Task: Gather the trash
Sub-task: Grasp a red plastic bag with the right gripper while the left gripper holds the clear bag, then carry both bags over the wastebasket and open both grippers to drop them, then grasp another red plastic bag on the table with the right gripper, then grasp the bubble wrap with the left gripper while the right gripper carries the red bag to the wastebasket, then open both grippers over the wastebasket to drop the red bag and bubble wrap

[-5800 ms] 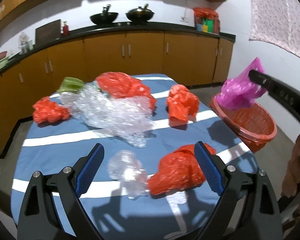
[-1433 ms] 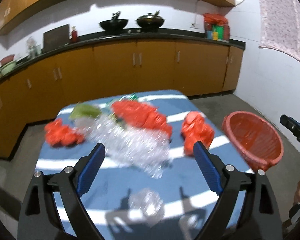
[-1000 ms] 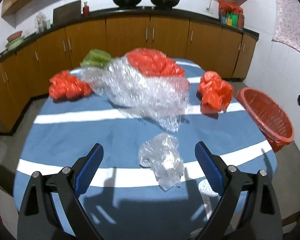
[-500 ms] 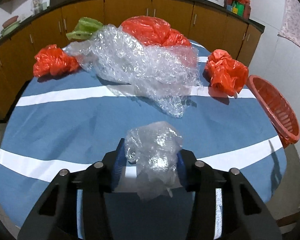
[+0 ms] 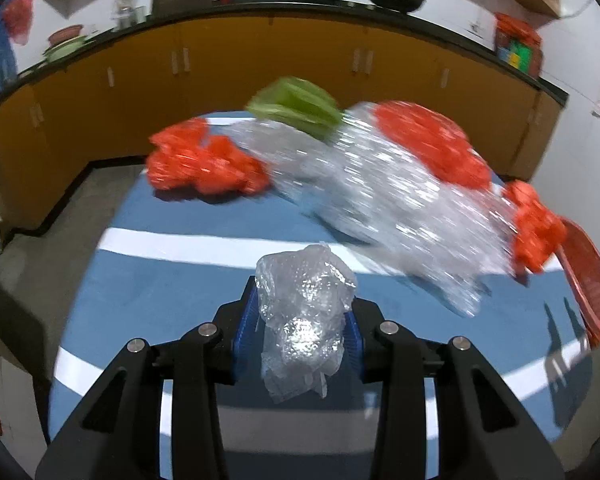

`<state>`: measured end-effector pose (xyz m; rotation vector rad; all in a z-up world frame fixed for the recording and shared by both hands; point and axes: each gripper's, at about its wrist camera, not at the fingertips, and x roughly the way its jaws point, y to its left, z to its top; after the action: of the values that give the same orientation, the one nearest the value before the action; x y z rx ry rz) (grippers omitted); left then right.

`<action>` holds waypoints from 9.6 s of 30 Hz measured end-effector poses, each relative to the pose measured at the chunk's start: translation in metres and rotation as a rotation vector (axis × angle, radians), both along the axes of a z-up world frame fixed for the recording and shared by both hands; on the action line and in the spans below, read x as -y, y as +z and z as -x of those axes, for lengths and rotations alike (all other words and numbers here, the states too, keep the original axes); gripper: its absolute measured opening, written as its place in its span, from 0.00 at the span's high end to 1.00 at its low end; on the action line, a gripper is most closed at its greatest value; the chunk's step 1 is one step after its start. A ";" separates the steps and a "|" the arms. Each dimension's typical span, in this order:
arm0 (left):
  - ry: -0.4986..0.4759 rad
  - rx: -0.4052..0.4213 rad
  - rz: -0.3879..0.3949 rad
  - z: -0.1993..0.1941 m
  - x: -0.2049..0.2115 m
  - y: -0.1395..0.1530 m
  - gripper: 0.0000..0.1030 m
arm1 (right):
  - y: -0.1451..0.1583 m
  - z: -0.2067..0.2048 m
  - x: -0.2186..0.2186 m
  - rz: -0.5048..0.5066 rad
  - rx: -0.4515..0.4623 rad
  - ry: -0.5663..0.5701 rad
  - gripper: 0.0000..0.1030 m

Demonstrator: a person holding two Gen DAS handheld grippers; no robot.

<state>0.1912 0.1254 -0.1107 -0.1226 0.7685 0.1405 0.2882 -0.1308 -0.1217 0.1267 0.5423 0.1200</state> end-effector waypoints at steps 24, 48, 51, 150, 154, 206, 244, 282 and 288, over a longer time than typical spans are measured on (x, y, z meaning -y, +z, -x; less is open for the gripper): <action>0.042 -0.005 -0.007 -0.033 -0.034 -0.002 0.62 | -0.062 -0.126 -0.037 0.038 -0.215 -0.093 0.42; -0.100 0.078 0.026 -0.035 0.034 0.035 0.62 | -0.013 -0.062 0.009 -0.021 -0.063 -0.046 0.70; -0.145 0.093 0.037 -0.037 0.059 0.043 0.62 | 0.001 -0.048 0.034 -0.019 -0.026 -0.079 0.70; 0.044 0.098 -0.046 -0.026 0.015 0.024 0.18 | 0.004 -0.090 -0.054 -0.027 -0.028 0.227 0.48; 0.052 0.126 -0.041 -0.023 -0.004 0.022 0.18 | -0.005 -0.110 -0.084 -0.010 -0.063 0.272 0.44; -0.165 0.020 0.103 -0.072 0.068 0.012 0.74 | 0.002 -0.069 0.015 0.013 -0.004 0.053 0.72; -0.542 0.234 0.098 -0.076 0.263 0.081 0.75 | 0.023 0.000 0.194 -0.017 0.052 -0.349 0.72; -0.743 0.100 0.062 -0.100 0.356 0.022 0.60 | -0.033 -0.024 0.265 -0.182 -0.044 -0.441 0.62; -0.731 0.095 0.083 -0.100 0.350 0.022 0.55 | -0.031 -0.024 0.263 -0.184 -0.041 -0.437 0.59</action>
<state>0.2912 -0.2245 -0.0890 0.0774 0.6831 -0.5874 0.3119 -0.3934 -0.1527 0.4241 0.5332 -0.2602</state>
